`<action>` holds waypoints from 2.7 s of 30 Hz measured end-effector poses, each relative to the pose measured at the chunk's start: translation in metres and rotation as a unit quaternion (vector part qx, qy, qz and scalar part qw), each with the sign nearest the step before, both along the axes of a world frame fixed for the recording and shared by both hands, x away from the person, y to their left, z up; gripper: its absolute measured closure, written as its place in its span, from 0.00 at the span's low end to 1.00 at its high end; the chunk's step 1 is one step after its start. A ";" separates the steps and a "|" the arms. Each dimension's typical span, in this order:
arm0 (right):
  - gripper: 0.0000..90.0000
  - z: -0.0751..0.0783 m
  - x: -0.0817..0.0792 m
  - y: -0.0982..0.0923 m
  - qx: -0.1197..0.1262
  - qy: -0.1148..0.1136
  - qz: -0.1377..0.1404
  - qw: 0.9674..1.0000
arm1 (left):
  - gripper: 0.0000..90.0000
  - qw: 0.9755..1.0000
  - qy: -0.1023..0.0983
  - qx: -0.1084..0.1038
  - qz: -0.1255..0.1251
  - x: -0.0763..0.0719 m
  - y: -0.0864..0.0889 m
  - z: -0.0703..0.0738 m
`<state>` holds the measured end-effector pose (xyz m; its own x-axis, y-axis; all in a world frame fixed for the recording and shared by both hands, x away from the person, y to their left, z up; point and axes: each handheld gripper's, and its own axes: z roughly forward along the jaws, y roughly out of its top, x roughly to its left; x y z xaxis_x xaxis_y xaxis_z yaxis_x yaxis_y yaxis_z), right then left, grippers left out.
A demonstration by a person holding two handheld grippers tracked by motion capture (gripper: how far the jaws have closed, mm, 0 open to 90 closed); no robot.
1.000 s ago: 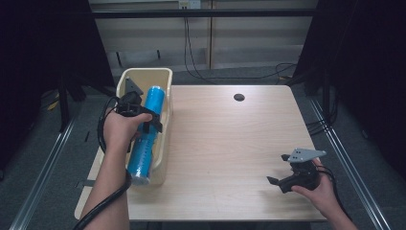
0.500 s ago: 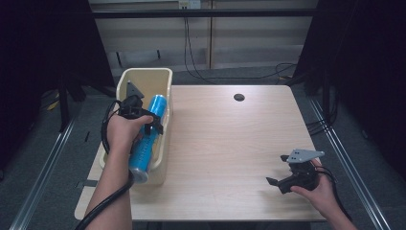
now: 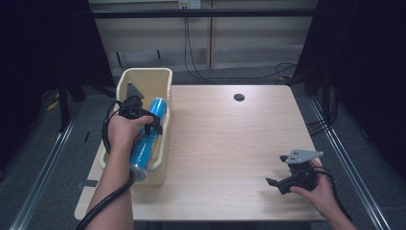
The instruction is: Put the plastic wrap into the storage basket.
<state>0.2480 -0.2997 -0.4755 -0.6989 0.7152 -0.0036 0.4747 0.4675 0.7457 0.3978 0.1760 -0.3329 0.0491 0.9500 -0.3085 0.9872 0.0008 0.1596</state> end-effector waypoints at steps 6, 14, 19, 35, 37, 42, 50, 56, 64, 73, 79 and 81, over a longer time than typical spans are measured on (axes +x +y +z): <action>0.00 0.000 0.000 0.000 0.001 0.002 0.000 1.000 | 0.35 1.000 0.013 0.005 0.007 0.001 0.001 -0.004; 0.00 -0.001 0.000 0.001 0.000 0.002 0.005 1.000 | 0.35 1.000 0.019 0.013 0.015 0.002 -0.001 -0.005; 0.00 -0.001 0.000 0.001 -0.001 0.004 0.004 1.000 | 0.35 0.999 0.021 0.030 0.018 0.003 -0.004 -0.006; 0.00 0.001 -0.001 0.001 0.000 0.000 0.007 1.000 | 0.38 1.000 -0.016 0.001 0.013 0.003 -0.004 0.015; 0.00 0.001 -0.001 0.001 -0.001 0.002 0.005 1.000 | 0.36 1.000 -0.024 -0.004 0.013 0.003 -0.007 0.016; 0.00 0.001 0.000 0.001 -0.002 -0.002 0.004 1.000 | 0.32 0.999 -0.047 -0.010 0.003 0.003 -0.015 0.022; 0.00 0.004 -0.001 0.000 0.004 -0.004 0.001 1.000 | 0.26 0.996 -0.087 -0.014 -0.031 0.000 -0.027 0.029; 0.00 0.005 0.001 0.000 0.006 -0.009 0.002 1.000 | 0.21 0.994 -0.093 -0.020 -0.051 -0.002 -0.035 0.030; 0.00 0.005 0.000 0.000 0.006 -0.007 0.003 1.000 | 0.19 0.992 -0.102 -0.032 -0.063 -0.002 -0.046 0.030; 0.00 0.004 0.001 0.001 0.003 -0.008 0.007 1.000 | 0.17 0.992 -0.102 -0.036 -0.071 -0.002 -0.055 0.030; 0.00 0.005 0.000 0.001 0.005 -0.007 0.004 1.000 | 0.17 0.989 -0.106 -0.039 -0.091 -0.003 -0.067 0.028; 0.00 0.005 0.000 0.001 0.004 -0.007 0.007 1.000 | 0.17 0.989 -0.105 -0.043 -0.092 -0.004 -0.071 0.026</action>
<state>0.2485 -0.2985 -0.4705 -0.7084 0.7057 -0.0079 0.4572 0.4674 0.7567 0.3942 0.1047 -0.3066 0.2902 0.8897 -0.3525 0.9168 -0.1528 0.3690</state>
